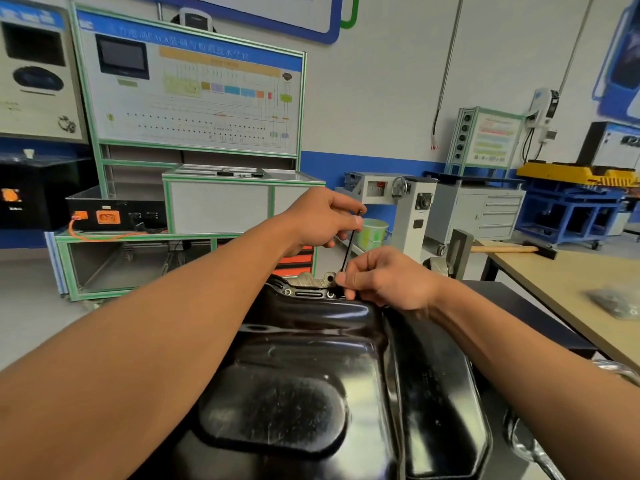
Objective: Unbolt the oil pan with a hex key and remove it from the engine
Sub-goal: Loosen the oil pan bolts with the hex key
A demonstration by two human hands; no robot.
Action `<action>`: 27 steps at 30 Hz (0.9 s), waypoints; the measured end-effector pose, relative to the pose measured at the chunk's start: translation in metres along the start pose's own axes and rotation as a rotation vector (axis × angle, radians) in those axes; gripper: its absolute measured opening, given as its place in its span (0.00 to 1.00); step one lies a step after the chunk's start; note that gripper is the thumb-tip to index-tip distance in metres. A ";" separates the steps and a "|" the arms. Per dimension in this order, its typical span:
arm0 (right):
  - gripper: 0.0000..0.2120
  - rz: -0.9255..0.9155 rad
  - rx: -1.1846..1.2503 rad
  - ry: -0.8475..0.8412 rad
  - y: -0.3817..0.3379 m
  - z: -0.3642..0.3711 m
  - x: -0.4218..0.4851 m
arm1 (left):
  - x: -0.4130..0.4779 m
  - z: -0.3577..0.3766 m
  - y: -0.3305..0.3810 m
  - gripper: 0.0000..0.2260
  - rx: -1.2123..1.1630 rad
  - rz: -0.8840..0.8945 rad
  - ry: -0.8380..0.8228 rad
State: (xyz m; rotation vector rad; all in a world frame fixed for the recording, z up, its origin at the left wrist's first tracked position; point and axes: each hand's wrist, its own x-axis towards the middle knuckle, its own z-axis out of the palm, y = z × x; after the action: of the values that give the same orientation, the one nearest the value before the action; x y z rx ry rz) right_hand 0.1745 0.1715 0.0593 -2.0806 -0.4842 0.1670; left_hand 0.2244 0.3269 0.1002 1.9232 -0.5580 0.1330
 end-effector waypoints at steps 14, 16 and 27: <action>0.16 -0.045 -0.281 0.117 -0.008 0.006 -0.004 | -0.009 -0.023 0.001 0.05 0.098 0.009 0.010; 0.14 -0.050 -0.355 0.110 -0.012 0.006 -0.005 | -0.013 -0.032 -0.002 0.04 0.090 -0.014 0.020; 0.16 -0.042 -0.373 0.015 -0.023 0.009 0.001 | -0.018 -0.032 -0.002 0.08 0.066 -0.063 0.037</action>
State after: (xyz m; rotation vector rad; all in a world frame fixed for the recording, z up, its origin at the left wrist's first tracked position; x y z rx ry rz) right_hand 0.1666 0.1896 0.0746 -2.4305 -0.5846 0.0362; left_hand 0.2139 0.3616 0.1055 1.9965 -0.4726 0.1476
